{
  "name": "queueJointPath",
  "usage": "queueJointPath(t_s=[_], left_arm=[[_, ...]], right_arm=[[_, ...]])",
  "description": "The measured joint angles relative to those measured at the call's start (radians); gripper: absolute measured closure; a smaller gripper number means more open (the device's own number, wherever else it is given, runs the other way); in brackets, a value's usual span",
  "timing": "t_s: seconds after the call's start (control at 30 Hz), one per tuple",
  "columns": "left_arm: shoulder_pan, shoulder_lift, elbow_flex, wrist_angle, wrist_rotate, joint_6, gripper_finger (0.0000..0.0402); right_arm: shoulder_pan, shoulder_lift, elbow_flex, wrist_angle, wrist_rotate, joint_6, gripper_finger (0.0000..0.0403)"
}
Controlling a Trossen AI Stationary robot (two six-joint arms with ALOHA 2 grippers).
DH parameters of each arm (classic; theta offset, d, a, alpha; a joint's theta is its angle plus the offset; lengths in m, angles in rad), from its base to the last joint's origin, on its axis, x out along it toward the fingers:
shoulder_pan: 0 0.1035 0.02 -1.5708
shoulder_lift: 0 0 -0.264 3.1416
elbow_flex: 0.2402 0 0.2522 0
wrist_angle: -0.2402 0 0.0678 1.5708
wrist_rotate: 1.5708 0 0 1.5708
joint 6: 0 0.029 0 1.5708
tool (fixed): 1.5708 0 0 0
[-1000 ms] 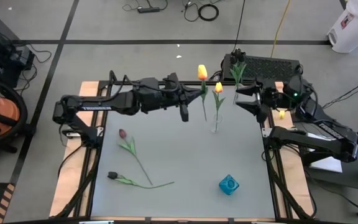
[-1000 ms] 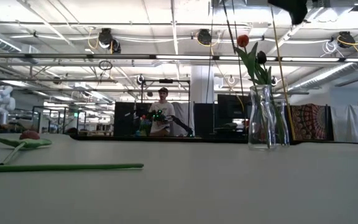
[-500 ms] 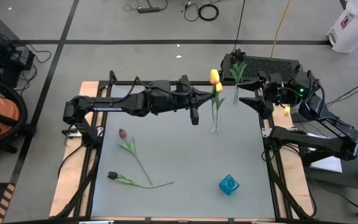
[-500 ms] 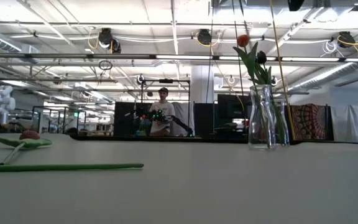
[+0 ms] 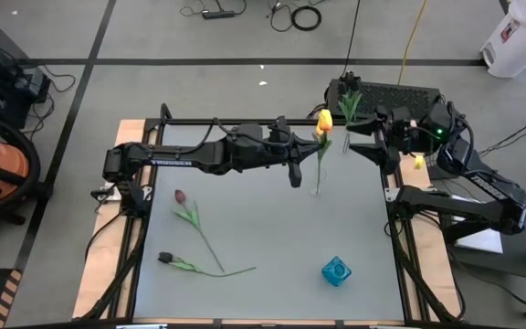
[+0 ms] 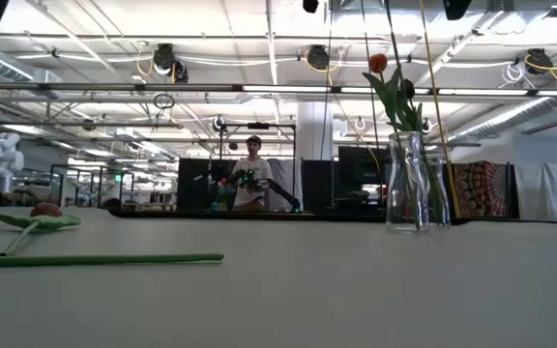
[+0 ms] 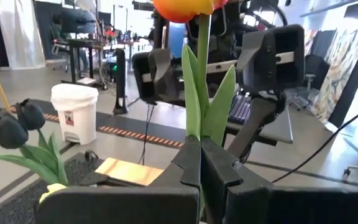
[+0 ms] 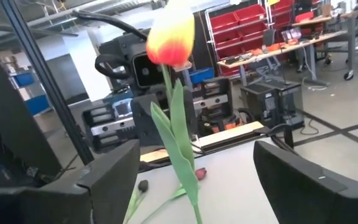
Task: Sort flowers into vase by color
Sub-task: Put the yellow tulip into the bottom transparent vase
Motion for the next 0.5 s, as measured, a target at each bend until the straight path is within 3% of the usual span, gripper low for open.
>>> queueJointPath(t_s=[0.5], left_arm=[[0.048, 0.032, -0.001, 0.006, 0.008, 0.074, 0.0402]], right_arm=[[0.000, 0.020, 0.000, 0.000, 0.000, 0.013, 0.0096]])
